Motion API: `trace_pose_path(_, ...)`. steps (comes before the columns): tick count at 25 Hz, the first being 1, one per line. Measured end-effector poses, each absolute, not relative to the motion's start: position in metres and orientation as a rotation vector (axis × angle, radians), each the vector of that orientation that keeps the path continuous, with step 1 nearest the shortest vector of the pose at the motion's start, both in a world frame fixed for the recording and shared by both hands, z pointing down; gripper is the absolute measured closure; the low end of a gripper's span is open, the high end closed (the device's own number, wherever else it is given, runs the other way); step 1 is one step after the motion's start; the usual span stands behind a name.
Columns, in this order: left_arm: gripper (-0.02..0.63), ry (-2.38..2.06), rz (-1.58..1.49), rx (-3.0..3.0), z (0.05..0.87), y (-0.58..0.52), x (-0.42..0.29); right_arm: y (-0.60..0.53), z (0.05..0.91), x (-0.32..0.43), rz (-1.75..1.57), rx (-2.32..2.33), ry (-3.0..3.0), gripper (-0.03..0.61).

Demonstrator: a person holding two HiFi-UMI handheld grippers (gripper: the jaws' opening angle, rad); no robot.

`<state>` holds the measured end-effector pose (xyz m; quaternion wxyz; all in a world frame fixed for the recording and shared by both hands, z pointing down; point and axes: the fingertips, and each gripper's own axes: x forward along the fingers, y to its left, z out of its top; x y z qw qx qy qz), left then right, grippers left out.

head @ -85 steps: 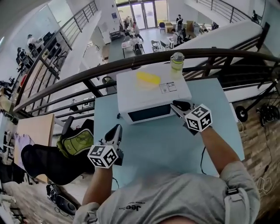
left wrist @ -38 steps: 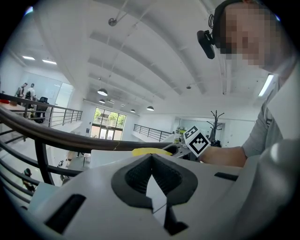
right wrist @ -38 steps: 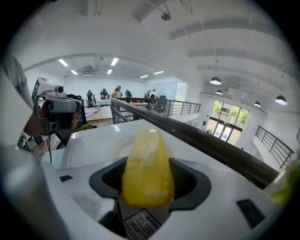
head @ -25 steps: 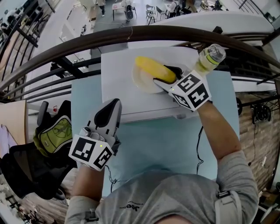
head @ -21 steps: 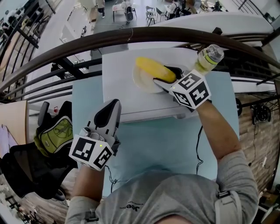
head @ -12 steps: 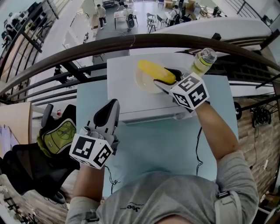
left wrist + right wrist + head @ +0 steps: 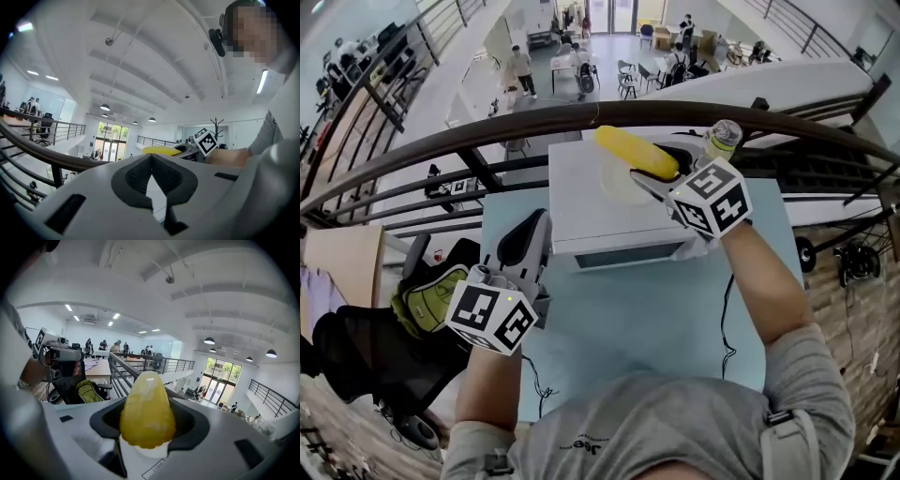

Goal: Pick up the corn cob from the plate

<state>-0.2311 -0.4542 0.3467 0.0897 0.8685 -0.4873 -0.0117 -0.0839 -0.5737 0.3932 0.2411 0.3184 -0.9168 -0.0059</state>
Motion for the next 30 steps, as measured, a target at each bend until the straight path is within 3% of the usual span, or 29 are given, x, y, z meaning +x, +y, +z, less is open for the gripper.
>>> trace_pose_path(23,0.606,-1.413,-0.108,2.795,0.224,-0.304,-0.266,-0.398,0.234,-0.095,-0.286,1.042,-2.556,0.324)
trace_pose_path(30,0.606,-1.509,-0.091,2.780,0.217,-0.246,-0.222,-0.339,0.209,-0.048,-0.375,0.999,-2.610,0.324)
